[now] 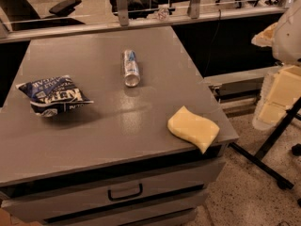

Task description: Pick blue chip bag

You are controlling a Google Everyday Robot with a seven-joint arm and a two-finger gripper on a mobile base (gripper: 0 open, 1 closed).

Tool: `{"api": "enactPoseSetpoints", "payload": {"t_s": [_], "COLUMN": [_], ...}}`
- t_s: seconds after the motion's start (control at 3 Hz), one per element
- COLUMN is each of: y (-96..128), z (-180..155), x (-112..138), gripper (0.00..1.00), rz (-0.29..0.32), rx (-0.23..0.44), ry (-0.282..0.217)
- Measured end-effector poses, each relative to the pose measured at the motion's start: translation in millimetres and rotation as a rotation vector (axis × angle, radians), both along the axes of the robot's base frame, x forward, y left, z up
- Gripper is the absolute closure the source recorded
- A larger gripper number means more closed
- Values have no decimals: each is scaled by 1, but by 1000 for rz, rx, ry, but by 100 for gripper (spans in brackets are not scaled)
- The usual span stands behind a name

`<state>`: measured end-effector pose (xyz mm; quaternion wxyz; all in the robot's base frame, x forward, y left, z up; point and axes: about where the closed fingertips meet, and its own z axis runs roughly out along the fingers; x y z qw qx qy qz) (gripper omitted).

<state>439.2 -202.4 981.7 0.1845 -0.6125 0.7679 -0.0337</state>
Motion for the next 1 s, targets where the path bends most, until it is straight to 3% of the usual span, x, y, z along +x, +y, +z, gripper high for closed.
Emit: {"api": "enactPoseSetpoints", "payload": {"t_s": [0.33,0.67,1.0], "y": [47,115,162], "z": [1,-12,-11], "x": [-1,-6,-1], "gripper": [0,0,0], "rz": [115,266,343], "rx": [93,225,331], "ry": [-86,-161,-241]}}
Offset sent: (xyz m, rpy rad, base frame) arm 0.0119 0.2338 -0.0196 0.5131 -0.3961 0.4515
